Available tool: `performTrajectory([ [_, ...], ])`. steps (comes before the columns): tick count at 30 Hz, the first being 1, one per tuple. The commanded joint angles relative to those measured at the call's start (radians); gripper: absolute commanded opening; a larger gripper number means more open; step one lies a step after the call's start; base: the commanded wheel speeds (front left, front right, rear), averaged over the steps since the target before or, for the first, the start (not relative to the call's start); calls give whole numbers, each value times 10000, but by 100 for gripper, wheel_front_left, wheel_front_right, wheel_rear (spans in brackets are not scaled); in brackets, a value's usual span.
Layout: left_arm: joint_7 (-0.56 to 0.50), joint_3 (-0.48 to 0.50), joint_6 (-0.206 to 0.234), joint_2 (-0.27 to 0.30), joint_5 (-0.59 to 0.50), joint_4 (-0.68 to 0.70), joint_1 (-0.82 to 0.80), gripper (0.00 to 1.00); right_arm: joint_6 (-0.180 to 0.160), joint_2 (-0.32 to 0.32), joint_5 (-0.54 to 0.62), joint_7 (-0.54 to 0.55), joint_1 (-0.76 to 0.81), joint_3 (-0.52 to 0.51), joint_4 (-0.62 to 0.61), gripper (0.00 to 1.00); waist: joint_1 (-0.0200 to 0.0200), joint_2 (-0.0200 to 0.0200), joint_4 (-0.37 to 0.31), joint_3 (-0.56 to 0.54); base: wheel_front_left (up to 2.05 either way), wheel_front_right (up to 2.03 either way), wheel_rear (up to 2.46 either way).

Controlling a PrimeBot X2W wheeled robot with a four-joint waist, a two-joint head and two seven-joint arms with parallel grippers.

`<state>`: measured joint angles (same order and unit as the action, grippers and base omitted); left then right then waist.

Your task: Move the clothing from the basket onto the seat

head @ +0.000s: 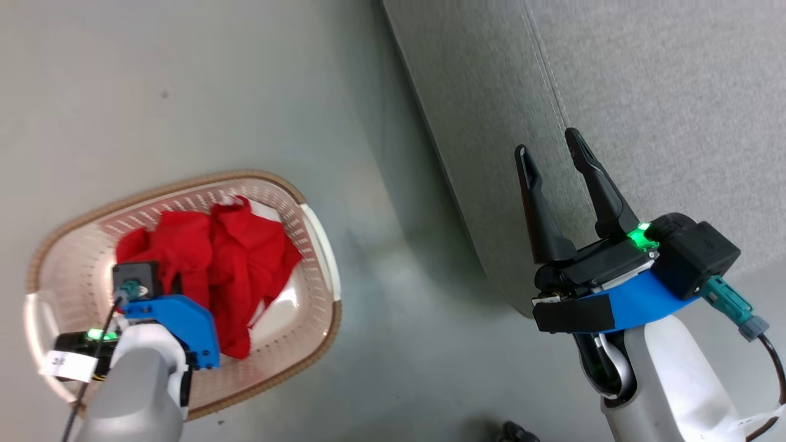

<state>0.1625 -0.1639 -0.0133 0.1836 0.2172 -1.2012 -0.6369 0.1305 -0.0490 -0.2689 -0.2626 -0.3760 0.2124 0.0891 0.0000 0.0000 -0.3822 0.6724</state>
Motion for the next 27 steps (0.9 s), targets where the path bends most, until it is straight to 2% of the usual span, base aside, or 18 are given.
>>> performTrajectory([
  [1, 125, -37, -67, -97, 33, -43, 106, 0, 5, -26, 116, -33, 0, -74, 76, 100, 0, 0, 473, -687, 0, 0, 0],
  [14, 906, -528, -806, -1049, 266, 130, 865, 0, 5, -28, 729, -32, 1073, -663, 781, 100, 0, 0, 1707, -3376, 0, 0, 0],
  [20, 996, -1005, -1090, -1224, 317, 594, 987, 0, 5, -26, 914, -33, 1581, -735, 1052, 100, 0, 0, 2127, -4308, 0, 0, 0],
  [27, 1034, -1644, -1184, -1314, 644, 1681, 977, 0, 5, -26, 989, -33, 1929, -759, 1257, 100, 0, 0, 2411, -5106, 0, 0, 0],
])
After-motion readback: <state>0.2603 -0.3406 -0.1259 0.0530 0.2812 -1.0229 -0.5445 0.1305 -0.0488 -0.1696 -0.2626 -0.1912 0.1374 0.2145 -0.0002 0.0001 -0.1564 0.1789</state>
